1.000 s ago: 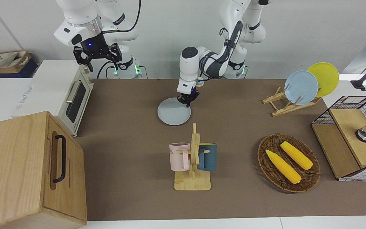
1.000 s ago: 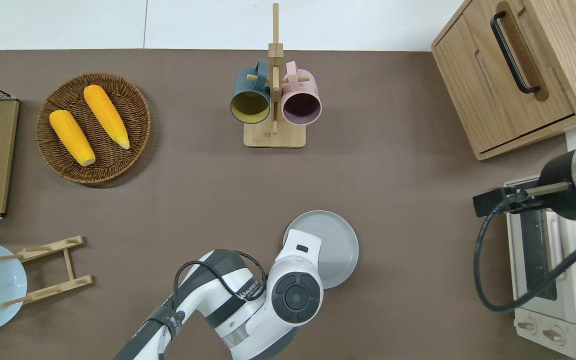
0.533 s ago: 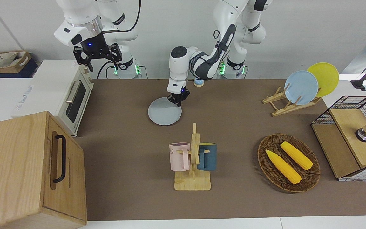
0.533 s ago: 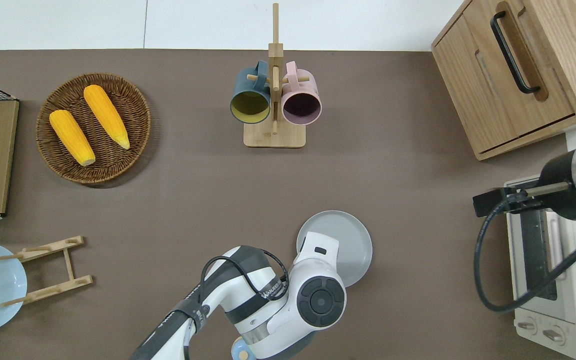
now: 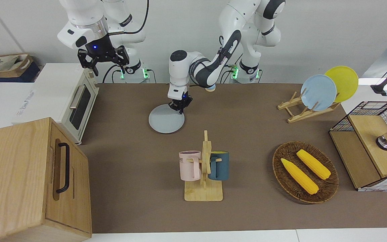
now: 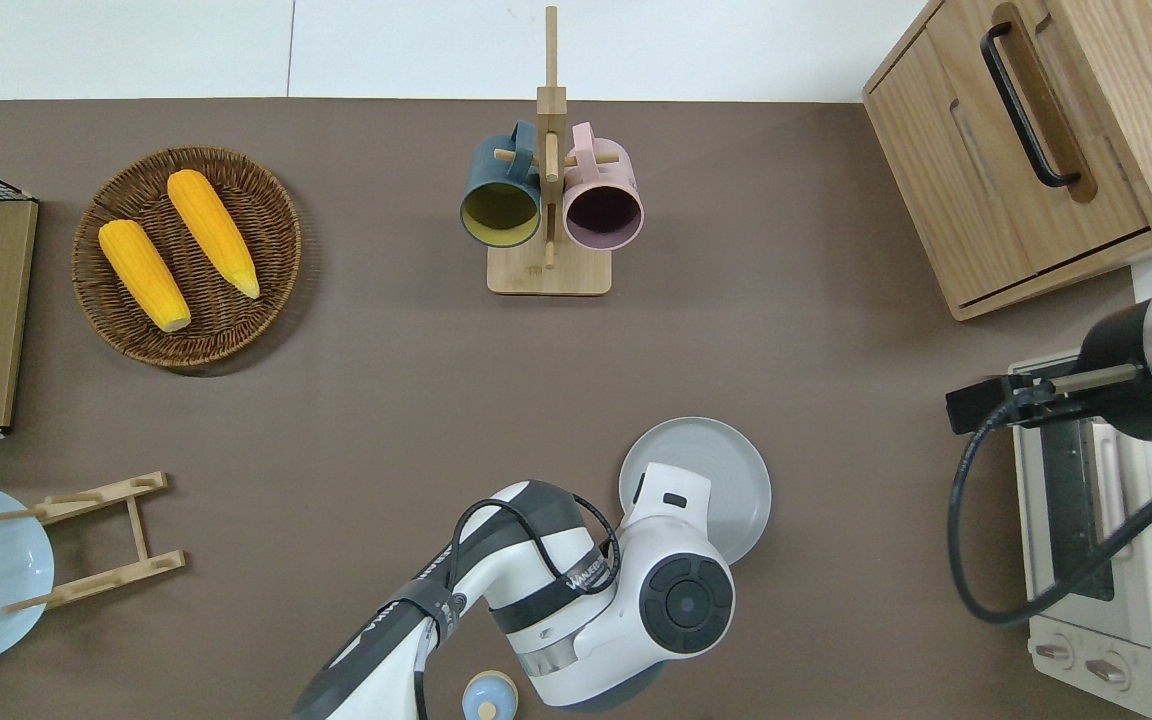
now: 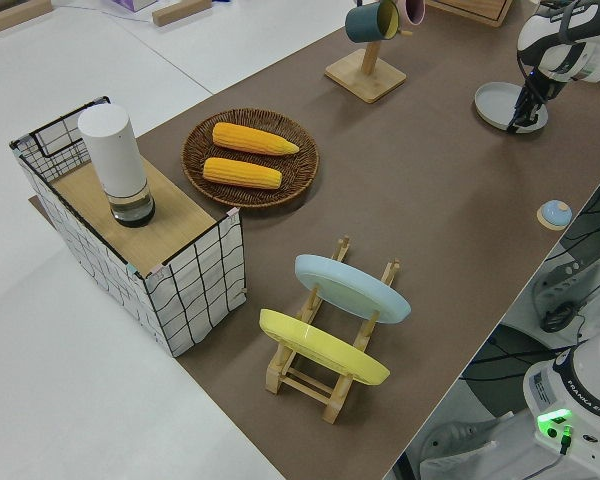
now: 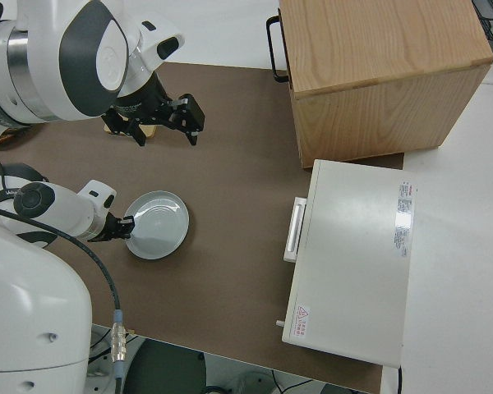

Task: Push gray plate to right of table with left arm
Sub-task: 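Continue pushing the gray plate farther toward the toaster oven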

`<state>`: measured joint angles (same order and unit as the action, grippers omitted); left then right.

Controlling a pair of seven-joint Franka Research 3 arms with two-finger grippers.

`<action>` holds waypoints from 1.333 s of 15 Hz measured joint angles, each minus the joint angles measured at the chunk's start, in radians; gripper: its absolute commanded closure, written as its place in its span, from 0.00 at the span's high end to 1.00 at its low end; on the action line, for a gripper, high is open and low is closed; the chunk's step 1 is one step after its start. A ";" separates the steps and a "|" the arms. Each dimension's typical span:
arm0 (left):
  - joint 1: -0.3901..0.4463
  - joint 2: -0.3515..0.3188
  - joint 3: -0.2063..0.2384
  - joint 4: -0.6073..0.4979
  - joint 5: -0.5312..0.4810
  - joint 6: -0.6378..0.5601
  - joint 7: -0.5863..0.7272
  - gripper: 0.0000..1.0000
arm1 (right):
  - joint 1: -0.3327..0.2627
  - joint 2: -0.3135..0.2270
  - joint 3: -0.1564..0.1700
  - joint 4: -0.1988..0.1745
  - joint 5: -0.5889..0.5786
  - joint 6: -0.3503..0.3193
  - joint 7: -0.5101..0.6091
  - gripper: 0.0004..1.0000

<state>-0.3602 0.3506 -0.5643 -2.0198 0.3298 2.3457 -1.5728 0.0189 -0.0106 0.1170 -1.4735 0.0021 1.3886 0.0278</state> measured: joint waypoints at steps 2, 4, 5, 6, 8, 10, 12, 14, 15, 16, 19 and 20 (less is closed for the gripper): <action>-0.004 0.006 0.000 0.008 0.004 -0.004 -0.002 0.00 | 0.000 0.000 0.000 0.000 0.000 0.000 0.000 0.98; -0.009 0.009 0.001 0.011 0.011 -0.006 -0.013 0.00 | 0.000 0.000 0.000 0.000 0.000 0.000 0.000 0.98; -0.013 0.012 0.001 0.015 0.016 -0.006 -0.022 0.00 | 0.000 0.000 0.000 0.000 0.000 0.000 0.000 0.98; -0.016 0.017 0.001 0.020 0.021 -0.006 -0.031 0.00 | 0.000 0.000 0.000 0.000 0.000 0.000 0.000 0.98; -0.026 0.028 0.002 0.034 0.030 -0.006 -0.041 0.00 | 0.000 0.000 0.000 0.000 0.000 0.000 0.000 0.98; -0.030 0.035 0.002 0.044 0.034 -0.009 -0.046 0.10 | 0.000 0.000 0.000 0.000 0.000 0.000 0.000 0.98; -0.030 0.041 0.001 0.055 0.034 -0.024 -0.046 0.28 | 0.000 0.000 0.000 0.000 0.000 0.000 0.000 0.98; -0.032 0.052 0.001 0.066 0.035 -0.038 -0.046 0.42 | 0.000 0.000 0.000 0.000 0.000 0.000 0.000 0.98; -0.033 0.056 0.001 0.070 0.036 -0.043 -0.046 0.52 | 0.000 0.000 0.000 0.000 0.000 0.000 0.000 0.98; -0.034 0.060 0.001 0.071 0.036 -0.043 -0.046 0.64 | 0.000 0.000 0.000 0.000 0.000 0.000 0.000 0.98; -0.034 0.070 0.002 0.078 0.037 -0.055 -0.046 0.93 | 0.000 0.000 0.000 0.000 0.000 0.000 0.000 0.98; -0.034 0.071 0.002 0.082 0.038 -0.061 -0.046 0.98 | 0.000 0.000 0.000 0.000 0.000 0.000 0.000 0.98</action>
<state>-0.3946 0.4220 -0.5619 -1.9379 0.3674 2.2845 -1.6186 0.0189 -0.0106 0.1170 -1.4735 0.0021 1.3886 0.0278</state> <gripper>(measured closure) 0.383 0.013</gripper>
